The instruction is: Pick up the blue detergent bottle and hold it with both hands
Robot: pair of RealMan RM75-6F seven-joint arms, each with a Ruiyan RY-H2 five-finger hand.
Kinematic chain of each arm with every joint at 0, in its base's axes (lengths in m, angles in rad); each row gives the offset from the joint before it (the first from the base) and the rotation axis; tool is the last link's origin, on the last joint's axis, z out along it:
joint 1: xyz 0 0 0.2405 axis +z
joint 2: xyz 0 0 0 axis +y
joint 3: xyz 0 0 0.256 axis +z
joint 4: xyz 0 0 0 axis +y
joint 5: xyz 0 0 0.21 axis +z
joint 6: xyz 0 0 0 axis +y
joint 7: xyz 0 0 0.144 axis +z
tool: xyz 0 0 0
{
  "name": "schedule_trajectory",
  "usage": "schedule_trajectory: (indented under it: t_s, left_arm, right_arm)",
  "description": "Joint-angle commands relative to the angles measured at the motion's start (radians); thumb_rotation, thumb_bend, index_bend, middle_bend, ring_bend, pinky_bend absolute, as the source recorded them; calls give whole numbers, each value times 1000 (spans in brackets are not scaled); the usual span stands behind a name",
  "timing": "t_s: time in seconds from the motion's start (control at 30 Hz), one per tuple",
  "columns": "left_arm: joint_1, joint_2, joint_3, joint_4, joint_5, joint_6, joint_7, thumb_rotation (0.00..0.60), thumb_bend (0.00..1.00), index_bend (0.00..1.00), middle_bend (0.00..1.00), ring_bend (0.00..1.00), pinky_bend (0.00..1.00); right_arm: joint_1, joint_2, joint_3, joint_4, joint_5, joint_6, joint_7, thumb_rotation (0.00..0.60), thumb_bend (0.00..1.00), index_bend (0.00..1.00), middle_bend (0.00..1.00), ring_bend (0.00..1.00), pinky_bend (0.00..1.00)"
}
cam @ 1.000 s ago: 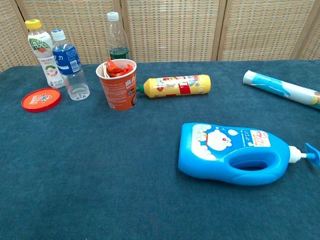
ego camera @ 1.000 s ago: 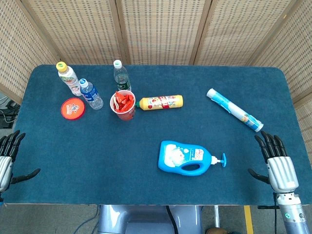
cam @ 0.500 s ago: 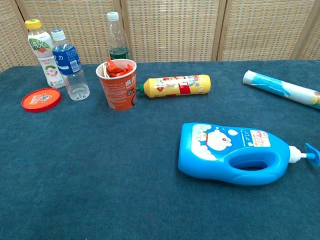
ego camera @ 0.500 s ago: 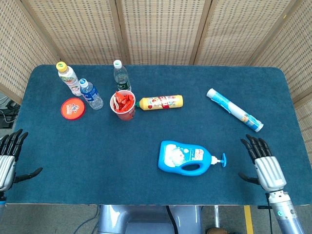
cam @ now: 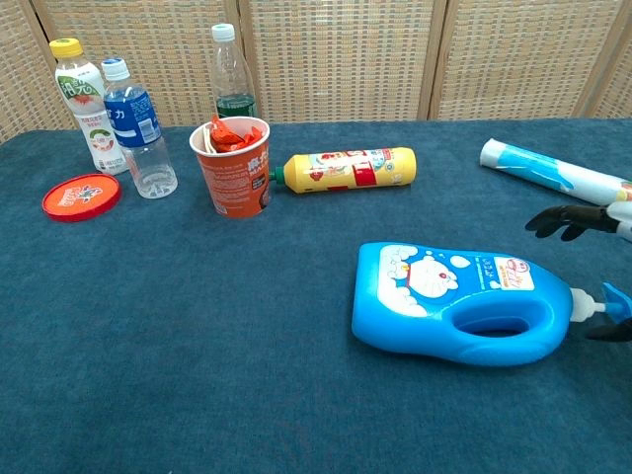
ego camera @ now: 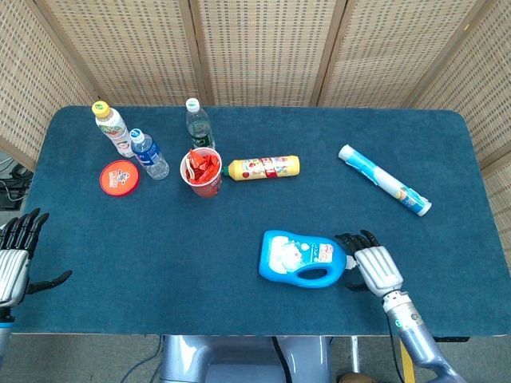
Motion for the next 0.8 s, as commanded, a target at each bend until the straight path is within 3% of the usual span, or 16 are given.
schedule_trajectory:
  t_s: [0.03,0.37,0.8]
  left_arm:
    - [-3,3,-2,1,-2,-4,-5,600,0,0,0,0,0]
    - [-11,7,-1,0,-3,-19,-16,600,0,0,0,0,0]
    - [-16,7,0,-5,-7,-27,-7,600,0,0,0,0,0]
  right_arm:
    - [26,-45,22,10,53,-35,-45,600,127,245,316,293,256]
    - [52,-106,59,27,191,-60,-156,600,177,268,330,307,267]
    - [58,-84,77,41,257,-64,-131,600,186,262,302,307,267]
